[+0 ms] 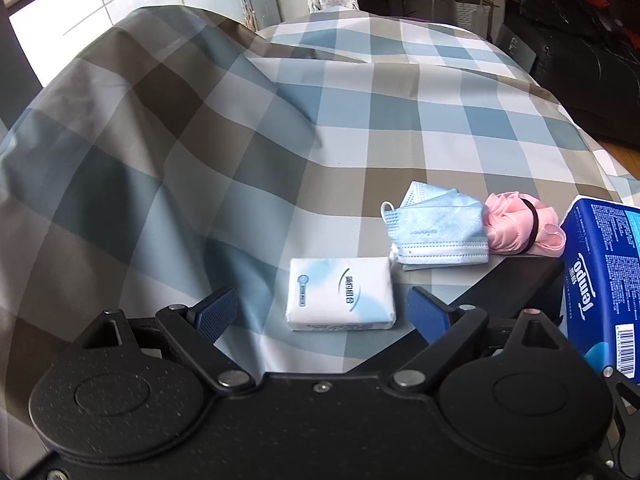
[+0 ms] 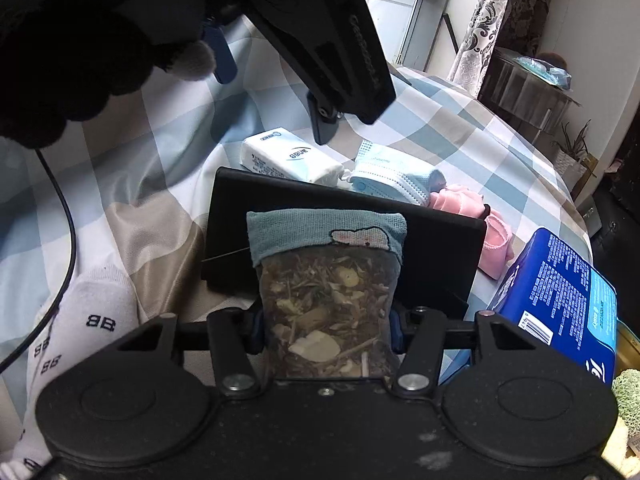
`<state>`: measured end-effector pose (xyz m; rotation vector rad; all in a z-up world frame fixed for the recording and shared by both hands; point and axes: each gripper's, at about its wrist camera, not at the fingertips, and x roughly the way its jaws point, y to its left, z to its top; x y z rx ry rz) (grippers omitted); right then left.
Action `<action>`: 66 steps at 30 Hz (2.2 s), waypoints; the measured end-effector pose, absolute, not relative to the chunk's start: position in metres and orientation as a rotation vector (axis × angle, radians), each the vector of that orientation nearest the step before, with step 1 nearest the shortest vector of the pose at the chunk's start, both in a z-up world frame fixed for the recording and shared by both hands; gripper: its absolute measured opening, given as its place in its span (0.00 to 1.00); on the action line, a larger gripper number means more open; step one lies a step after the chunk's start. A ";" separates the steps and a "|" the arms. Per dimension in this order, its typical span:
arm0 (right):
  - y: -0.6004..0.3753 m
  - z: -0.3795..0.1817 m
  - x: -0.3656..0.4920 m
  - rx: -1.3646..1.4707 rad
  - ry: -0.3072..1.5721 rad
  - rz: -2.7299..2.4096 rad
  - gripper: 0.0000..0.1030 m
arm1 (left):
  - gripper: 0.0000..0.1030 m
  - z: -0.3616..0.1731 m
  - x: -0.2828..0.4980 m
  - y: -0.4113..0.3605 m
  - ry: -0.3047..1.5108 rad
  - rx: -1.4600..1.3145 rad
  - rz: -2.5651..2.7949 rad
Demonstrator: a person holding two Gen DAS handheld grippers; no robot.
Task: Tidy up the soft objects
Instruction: 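Grasp the second white tissue pack with left gripper while right gripper grasps the herb sachet, then lift the tissue pack and herb sachet and carry both toward the gold tray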
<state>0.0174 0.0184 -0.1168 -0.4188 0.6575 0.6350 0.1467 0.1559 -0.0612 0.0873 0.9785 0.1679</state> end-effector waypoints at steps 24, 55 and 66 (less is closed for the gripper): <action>0.017 -0.118 0.015 -0.404 0.648 0.643 0.51 | 0.84 -0.112 0.193 0.160 1.164 0.101 0.181; -0.082 0.015 0.009 -0.037 0.567 0.471 0.39 | 0.67 0.041 0.146 0.148 0.857 -0.004 0.107; -0.212 0.035 0.006 0.098 0.503 0.076 0.39 | 0.67 0.086 0.154 0.030 0.850 0.155 -0.166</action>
